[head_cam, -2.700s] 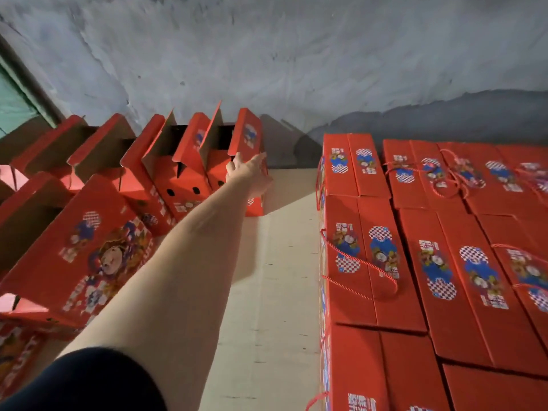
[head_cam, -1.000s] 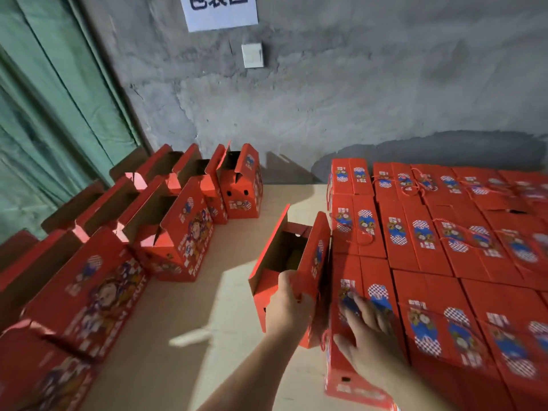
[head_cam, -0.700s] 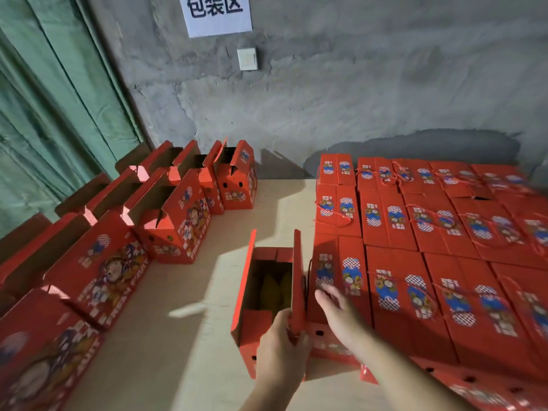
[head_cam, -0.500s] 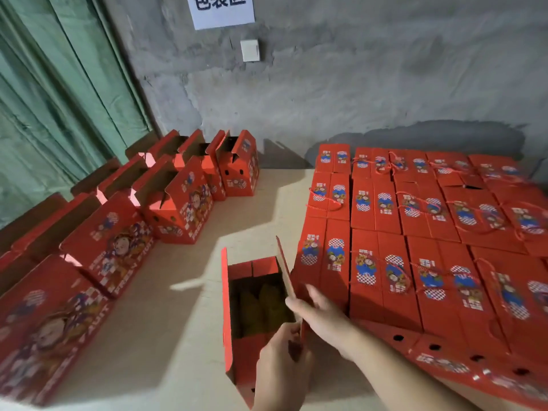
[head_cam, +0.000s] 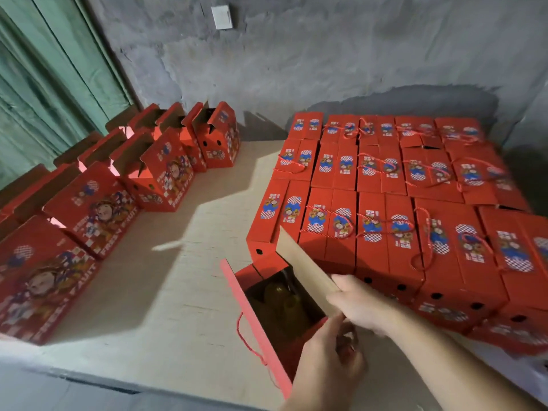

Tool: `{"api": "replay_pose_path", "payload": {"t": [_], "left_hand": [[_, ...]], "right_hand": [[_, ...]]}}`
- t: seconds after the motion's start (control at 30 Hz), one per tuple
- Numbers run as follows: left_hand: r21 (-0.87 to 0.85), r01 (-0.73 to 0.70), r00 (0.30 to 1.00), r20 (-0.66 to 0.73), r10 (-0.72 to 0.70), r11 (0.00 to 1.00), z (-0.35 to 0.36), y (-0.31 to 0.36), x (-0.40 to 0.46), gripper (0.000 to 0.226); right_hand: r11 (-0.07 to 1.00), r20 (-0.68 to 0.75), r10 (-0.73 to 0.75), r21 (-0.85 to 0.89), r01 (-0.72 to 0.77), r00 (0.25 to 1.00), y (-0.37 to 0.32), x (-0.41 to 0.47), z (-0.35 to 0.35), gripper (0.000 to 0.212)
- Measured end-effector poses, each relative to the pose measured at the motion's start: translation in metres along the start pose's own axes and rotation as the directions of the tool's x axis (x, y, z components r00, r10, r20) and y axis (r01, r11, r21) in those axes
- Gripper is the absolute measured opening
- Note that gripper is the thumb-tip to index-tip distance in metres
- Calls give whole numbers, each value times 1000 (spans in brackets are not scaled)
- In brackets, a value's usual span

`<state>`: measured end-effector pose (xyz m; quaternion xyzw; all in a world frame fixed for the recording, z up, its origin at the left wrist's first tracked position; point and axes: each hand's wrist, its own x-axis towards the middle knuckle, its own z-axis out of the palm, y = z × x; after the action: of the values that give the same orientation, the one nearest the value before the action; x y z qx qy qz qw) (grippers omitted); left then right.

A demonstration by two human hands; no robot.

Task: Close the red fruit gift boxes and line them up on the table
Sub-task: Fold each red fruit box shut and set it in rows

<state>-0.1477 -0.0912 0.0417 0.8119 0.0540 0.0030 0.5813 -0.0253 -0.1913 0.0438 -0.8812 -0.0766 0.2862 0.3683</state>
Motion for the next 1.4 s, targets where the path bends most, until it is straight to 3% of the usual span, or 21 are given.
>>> {"api": "replay_pose_path", "payload": {"t": [0.1, 0.17, 0.23, 0.3, 0.4, 0.5, 0.67, 0.8, 0.83, 0.9, 0.97, 1.03, 1.1, 1.2, 1.27, 1.33, 1.4], "left_hand": [[-140, -5, 990, 136, 24, 990, -3, 22, -6, 35], [-276, -93, 994, 26, 104, 957, -25, 23, -3, 32], [-184, -259, 957, -182, 226, 948, -53, 9, 3, 26], [120, -328, 900, -260, 349, 937, -77, -19, 14, 28], [394, -261, 927, -151, 343, 881, -99, -64, 33, 41], [554, -359, 919, 70, 388, 751, -107, -91, 52, 55], [600, -526, 843, 277, 461, 602, -121, -106, 87, 59], [606, -620, 759, 303, 576, 499, -137, -121, 108, 74], [600, -603, 771, 268, 578, 526, -141, -124, 113, 84], [502, -514, 848, 176, 499, 696, -145, -130, 118, 102], [280, -370, 927, 173, 333, 886, -146, -134, 116, 114], [115, -244, 959, 174, 222, 963, -144, -136, 113, 120], [69, -203, 971, 142, 192, 977, -143, -138, 112, 118], [13, -183, 982, 58, 182, 983, -137, -147, 98, 87], [-11, -164, 984, -66, 163, 986, -134, -151, 79, 67], [82, -208, 961, -168, 219, 975, -134, -152, 62, 52], [166, -226, 956, -150, 251, 960, -139, -150, 51, 43]], "right_hand": [[999, 20, 15, 30, -16, 1000, 15, -9, -23, 27], [999, 22, 42, -11, -42, 999, 23, -10, -28, 39], [996, 19, 74, -47, -73, 997, 29, -13, -25, 59], [999, 33, -3, 44, 2, 999, 34, -19, -14, 67], [997, 28, -56, 52, 55, 998, 30, -27, 1, 67], [989, -45, -102, -114, 96, 994, 21, -31, 13, 68], [970, -143, -153, -210, 121, 978, 7, -32, 35, 69], [989, -254, -109, -129, 78, 961, 15, -32, 51, 64], [991, -258, -101, -115, 73, 961, 18, -31, 55, 63], [992, -291, -109, -99, 83, 951, 21, -32, 60, 60], [994, -324, -106, -32, 101, 940, 24, -32, 59, 56], [993, -319, -84, 48, 105, 944, 25, -34, 56, 51], [989, -324, -78, 97, 115, 943, 26, -33, 54, 43], [987, -331, -113, 68, 143, 937, 23, -28, 49, 32], [984, -318, -158, 34, 178, 935, 17, -25, 42, 43], [978, -291, -207, -36, 205, 934, 10, -21, 28, 47], [963, -245, -255, -155, 222, 935, 6, -18, 12, 37]]}}
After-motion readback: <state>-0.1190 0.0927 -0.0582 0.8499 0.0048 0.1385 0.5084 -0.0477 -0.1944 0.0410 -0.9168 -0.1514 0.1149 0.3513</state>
